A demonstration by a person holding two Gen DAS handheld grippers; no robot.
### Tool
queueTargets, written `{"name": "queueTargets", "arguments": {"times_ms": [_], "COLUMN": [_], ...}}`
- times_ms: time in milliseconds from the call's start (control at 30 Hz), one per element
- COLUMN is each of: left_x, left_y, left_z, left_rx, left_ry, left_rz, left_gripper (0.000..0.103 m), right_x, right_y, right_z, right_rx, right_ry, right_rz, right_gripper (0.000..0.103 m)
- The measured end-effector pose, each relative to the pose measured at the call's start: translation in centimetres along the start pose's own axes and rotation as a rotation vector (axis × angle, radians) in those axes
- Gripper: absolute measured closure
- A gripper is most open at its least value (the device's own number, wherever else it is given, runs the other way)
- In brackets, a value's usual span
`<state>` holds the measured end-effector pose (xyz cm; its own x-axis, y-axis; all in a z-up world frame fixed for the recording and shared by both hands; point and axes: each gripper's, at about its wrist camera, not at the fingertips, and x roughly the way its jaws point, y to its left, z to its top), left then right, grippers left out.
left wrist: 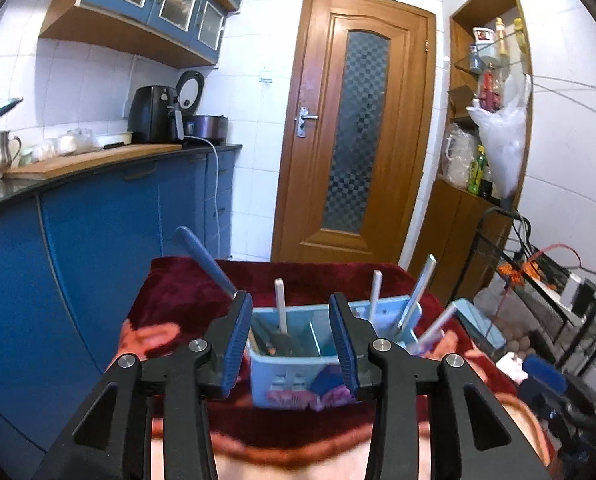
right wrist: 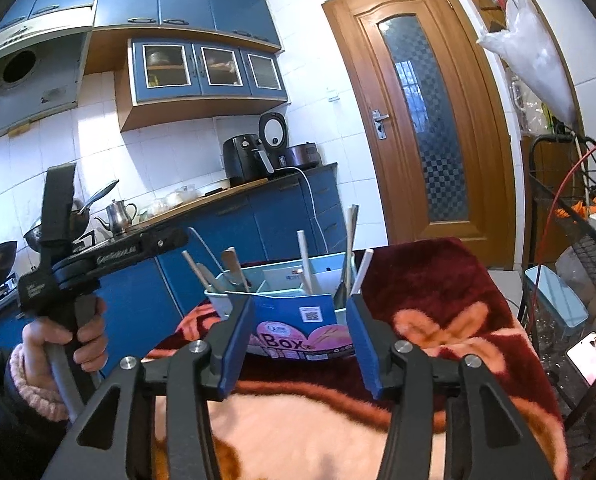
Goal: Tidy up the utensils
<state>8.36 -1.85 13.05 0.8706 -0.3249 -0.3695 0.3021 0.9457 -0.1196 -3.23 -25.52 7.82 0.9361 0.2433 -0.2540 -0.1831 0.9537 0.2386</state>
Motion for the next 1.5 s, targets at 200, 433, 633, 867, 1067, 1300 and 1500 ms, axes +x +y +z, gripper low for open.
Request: {"name": "queueTargets", "arguments": {"times_ms": [200,433,633,867,1067,1300,1500], "left_x": [-4.2,-8.7,-9.6,-7.5,-5.7,-4.6,-3.7], "left_y": [-0.5,-0.8,-1.0,0.2,0.2,-0.8,-0.9], "left_z": [-2.2,-5.9,-8.6,-11.8,-13.6,-14.8,-15.3], "left_rx": [0.021,0.045,0.041,-0.026,-0.046,-0.005,0.001], "left_ry": [-0.009,-0.036,-0.059,-0.015,0.004,0.007,0.028], "left_rz": [0.02,0.061,0.148,0.234,0.254,0.277,0.281], "left_gripper": [0.051,0.043,0.029,0.028,0.028,0.028,0.028], "right_x": [-1.8,-3.3,-3.6,-3.2,-2.0,-1.5,-1.2], "right_y": [1.7,2.9,3.2,2.8,1.1,0.1,0.2], "right_z": [-0.6,-2.4,-4.3,-6.7,-8.3,-9.5,-9.6], "right_rx": [-0.031,-0.083,-0.106,-0.15,-0.125,-0.117,-0.123], "right_ry": [-0.009,-0.027,-0.023,-0.036,-0.019,-0.004,-0.004], "right_rz": [-0.012,-0.061,-0.111,-0.168,-0.208,-0.238,-0.229], "right_gripper": [0.031,0.017,0.006,0.001,0.001,0.001,0.001]}}
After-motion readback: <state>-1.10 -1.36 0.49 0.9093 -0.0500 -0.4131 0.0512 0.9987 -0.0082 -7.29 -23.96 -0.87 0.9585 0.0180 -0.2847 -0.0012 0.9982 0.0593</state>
